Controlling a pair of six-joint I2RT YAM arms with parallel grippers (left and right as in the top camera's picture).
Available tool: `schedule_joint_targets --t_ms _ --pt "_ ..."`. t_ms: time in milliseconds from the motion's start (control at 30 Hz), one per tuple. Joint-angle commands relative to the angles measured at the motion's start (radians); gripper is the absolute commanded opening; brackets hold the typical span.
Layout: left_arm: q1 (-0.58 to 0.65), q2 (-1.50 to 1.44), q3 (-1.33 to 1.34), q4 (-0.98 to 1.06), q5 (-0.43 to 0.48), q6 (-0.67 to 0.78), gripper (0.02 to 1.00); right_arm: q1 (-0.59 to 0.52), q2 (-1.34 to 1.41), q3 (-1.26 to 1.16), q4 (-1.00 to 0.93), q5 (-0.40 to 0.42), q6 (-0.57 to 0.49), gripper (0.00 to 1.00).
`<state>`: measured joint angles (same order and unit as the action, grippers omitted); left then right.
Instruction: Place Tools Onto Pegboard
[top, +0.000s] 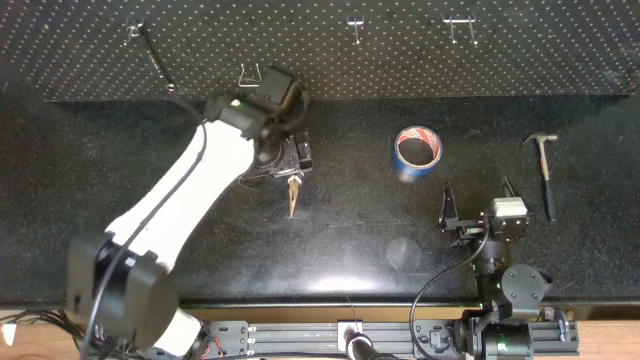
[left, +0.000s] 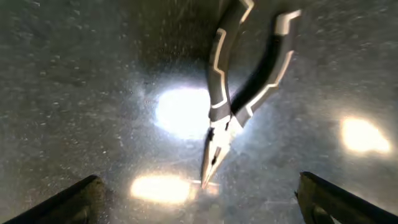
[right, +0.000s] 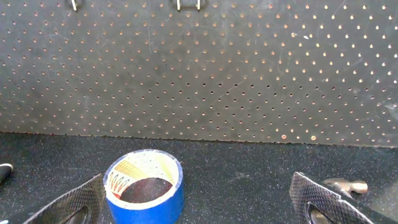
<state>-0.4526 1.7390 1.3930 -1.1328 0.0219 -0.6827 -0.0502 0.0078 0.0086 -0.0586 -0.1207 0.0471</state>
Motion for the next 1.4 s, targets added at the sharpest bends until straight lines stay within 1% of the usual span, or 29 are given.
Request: schedule_joint_targets --t_ms 33,67,167,400,567,967,1200,1233,1267,1300,1333,1400 --pt "0.010 0.137 0.036 -0.002 -0.010 0.140 0.993 0.006 -0.007 -0.005 -0.003 0.005 -0.006 0.976" --pt "0.014 0.164 0.041 0.004 -0.010 0.142 0.993 0.006 -0.007 -0.005 -0.003 0.005 -0.006 0.976" --pt "0.012 0.215 0.102 0.013 0.017 0.220 0.993 0.006 -0.007 -0.005 -0.003 0.005 -0.006 0.976" --pt "0.012 0.334 0.201 0.010 0.043 0.247 0.993 0.006 -0.007 -0.005 -0.003 0.005 -0.006 0.976" --pt "0.012 0.395 0.244 0.014 0.046 0.247 0.993 0.006 -0.007 -0.005 -0.003 0.005 -0.006 0.976" --pt "0.008 0.424 0.246 0.027 0.061 0.239 0.993 0.006 -0.007 -0.005 -0.003 0.005 -0.006 0.976" --pt "0.008 0.430 0.243 0.025 0.050 0.227 0.996 0.006 -0.007 -0.005 -0.003 0.005 -0.006 0.976" --pt "0.008 0.430 0.243 0.025 0.050 0.227 0.978 0.006 -0.007 -0.005 -0.003 0.005 -0.006 0.976" --pt "0.008 0.430 0.243 0.025 0.050 0.227 0.930 0.006 -0.007 -0.005 -0.003 0.005 -0.006 0.976" --pt "0.008 0.430 0.243 0.025 0.050 0.227 0.915 0.006 -0.007 -0.005 -0.003 0.005 -0.006 0.976" --pt "0.008 0.430 0.243 0.025 0.050 0.228 0.849 0.006 -0.007 -0.005 -0.003 0.005 -0.006 0.976" --pt "0.008 0.430 0.243 0.029 0.050 0.228 0.781 0.006 -0.007 -0.005 -0.003 0.005 -0.006 0.976"
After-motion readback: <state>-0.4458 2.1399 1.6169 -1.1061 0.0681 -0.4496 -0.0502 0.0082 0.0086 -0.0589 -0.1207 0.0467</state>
